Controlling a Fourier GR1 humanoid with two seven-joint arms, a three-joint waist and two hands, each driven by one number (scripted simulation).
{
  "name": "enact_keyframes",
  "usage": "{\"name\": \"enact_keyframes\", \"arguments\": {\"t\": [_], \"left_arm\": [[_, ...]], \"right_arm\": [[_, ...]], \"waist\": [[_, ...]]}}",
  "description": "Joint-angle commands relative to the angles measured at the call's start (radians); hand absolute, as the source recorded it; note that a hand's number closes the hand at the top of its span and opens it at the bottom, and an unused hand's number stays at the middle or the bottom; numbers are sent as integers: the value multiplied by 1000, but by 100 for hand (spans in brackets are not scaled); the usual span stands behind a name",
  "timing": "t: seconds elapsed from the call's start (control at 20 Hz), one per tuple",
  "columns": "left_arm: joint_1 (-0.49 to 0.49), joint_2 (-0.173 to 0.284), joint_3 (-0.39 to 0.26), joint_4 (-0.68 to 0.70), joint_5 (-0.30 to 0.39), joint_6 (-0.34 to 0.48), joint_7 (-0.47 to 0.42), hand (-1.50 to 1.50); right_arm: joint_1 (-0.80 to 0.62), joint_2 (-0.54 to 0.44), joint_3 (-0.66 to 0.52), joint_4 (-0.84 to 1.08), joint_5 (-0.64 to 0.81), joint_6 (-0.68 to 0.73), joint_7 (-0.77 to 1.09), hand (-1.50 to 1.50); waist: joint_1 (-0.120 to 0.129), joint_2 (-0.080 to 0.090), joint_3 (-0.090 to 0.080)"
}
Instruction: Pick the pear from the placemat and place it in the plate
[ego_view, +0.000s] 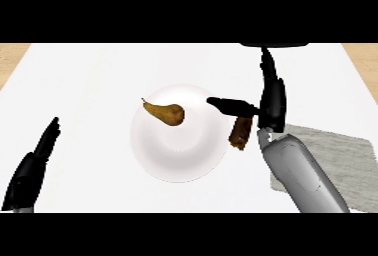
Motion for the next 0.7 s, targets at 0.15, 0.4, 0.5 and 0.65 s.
{"name": "enact_keyframes", "arguments": {"t": [0.15,0.4,0.5,0.65], "left_arm": [[-29,29,46,30,9,-39,3,0],[9,24,69,-5,15,-79,-6,0],[-38,-33,28,29,-46,-40,15,0],[-7,-25,43,-50,-49,-37,28,0]], "right_arm": [[234,-126,-166,-123,-203,215,-315,-150],[332,-172,-237,-159,-215,315,-375,-150],[330,-184,-269,-166,-217,362,-358,-150],[374,-216,-356,-143,-280,426,-428,-150]], "waist": [[3,1,-1],[7,-1,-1],[5,0,-1],[6,-1,-1]]}}
